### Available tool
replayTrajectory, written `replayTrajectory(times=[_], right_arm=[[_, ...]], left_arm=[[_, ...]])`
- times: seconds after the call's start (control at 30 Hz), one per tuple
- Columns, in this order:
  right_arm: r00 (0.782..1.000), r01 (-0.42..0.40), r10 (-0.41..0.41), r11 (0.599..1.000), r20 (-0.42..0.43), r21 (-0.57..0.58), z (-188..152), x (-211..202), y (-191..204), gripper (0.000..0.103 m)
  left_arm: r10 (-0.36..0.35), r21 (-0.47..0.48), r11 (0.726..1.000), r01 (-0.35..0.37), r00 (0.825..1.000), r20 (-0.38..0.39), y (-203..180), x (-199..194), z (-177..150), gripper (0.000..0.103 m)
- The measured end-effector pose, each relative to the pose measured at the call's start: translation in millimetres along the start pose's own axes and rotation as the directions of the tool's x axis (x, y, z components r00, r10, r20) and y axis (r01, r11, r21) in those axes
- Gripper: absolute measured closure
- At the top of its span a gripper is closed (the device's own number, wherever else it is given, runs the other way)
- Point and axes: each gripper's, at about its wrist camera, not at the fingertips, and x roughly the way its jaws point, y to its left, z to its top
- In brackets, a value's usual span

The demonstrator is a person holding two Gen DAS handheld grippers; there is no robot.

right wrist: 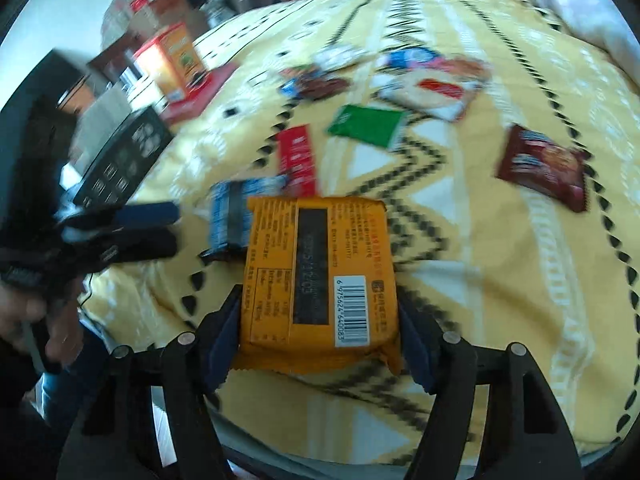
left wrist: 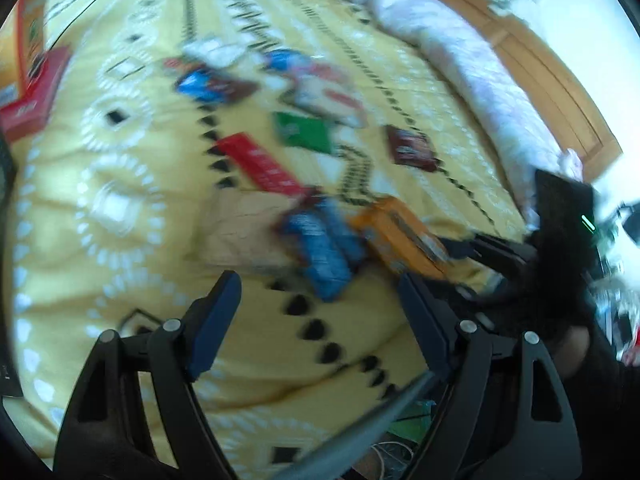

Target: Organize snacks

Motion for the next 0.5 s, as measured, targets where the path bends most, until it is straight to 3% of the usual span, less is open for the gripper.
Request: replayTrajectory(times=[0.1, 0.2, 0.3, 0.4, 0.43, 0.5], right_arm=[[1.000, 0.013, -0.013, 1.000, 0.007, 0.022, 4.2, 1.6, -12.5, 0.030], [0.996, 0.085, -0.086, 0.996, 0.037, 0.025, 9.5, -1.7, -19.6, 0.030], [0.993, 0.089, -0.094, 0.993, 0.066, 0.076, 4.7, -8.3, -32.5, 0.029], [0.995, 0.077, -0.082, 0.994, 0.061, 0.080, -5.1, -7.7, -36.2, 0.029], [0.995, 0.076, -0.081, 0.994, 0.058, 0.081, -8.5, -7.1, -37.1, 0.029], [0.995, 0.076, -0.081, 0.994, 0.057, 0.083, -12.9, -5.4, -37.1, 0.029]], left_arm=[[-0.041, 0.012, 0.999, 0.041, 0.999, 0.004, -12.6, 3.4, 1.4, 0.021], [-0.129, -0.035, 0.991, 0.130, 0.992, 0.008, -12.7, 9.0, 11.6, 0.022], [-0.158, -0.078, 0.983, 0.164, 0.985, 0.073, -6.6, 5.9, 22.6, 0.021], [-0.173, -0.074, 0.981, 0.179, 0.982, 0.075, -5.0, 15.7, 32.3, 0.020], [-0.149, -0.070, 0.986, 0.153, 0.987, 0.055, -4.0, 22.9, 33.6, 0.016], [0.003, -0.078, 0.997, -0.008, 0.998, -0.065, 5.1, 51.4, 31.5, 0.017]])
